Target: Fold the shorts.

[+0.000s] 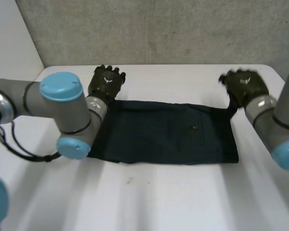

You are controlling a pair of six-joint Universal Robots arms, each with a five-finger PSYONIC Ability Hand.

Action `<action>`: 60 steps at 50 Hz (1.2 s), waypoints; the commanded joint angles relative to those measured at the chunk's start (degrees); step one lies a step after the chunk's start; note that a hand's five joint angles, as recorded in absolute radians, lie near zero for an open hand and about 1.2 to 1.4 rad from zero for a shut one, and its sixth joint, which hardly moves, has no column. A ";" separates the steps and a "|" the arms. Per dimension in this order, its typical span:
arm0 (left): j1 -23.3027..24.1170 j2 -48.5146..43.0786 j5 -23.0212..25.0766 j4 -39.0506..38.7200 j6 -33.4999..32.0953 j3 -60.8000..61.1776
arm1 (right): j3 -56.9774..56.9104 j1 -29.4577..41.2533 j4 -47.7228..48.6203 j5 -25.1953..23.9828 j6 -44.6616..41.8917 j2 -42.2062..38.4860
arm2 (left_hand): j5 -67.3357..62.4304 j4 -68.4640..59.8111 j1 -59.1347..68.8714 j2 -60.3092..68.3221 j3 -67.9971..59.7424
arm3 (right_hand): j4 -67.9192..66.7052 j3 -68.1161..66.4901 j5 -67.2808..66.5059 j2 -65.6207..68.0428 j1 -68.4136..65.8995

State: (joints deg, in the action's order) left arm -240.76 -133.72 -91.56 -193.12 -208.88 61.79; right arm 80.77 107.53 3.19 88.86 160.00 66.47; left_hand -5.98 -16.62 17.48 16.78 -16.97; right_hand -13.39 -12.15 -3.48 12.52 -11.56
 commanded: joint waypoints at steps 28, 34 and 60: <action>-2.26 15.15 -0.11 0.55 7.08 18.71 | 21.81 -13.05 10.44 -4.04 -18.56 6.03 | 2.23 2.87 -3.74 -3.04 3.22 | -66.61 -67.85 -66.52 67.48 -68.44; -2.43 19.81 -0.11 0.55 7.17 22.23 | 14.87 -10.07 6.92 -2.46 -29.13 6.30 | 3.07 3.71 -4.58 -3.88 4.06 | -66.61 -67.85 -66.52 67.48 -68.44; -1.91 23.24 -0.11 0.29 11.39 20.39 | 3.00 27.03 5.86 -17.67 -27.39 -5.40 | 4.59 5.23 -6.09 -5.39 5.58 | 3.39 2.15 3.48 -2.52 1.56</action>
State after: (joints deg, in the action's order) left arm -242.92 -110.13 -91.68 -192.82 -197.53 84.58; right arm 84.00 135.56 8.97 70.81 127.85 58.82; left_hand -2.98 -13.08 15.50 13.68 -14.36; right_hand -48.43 -48.96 -38.08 48.05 -39.05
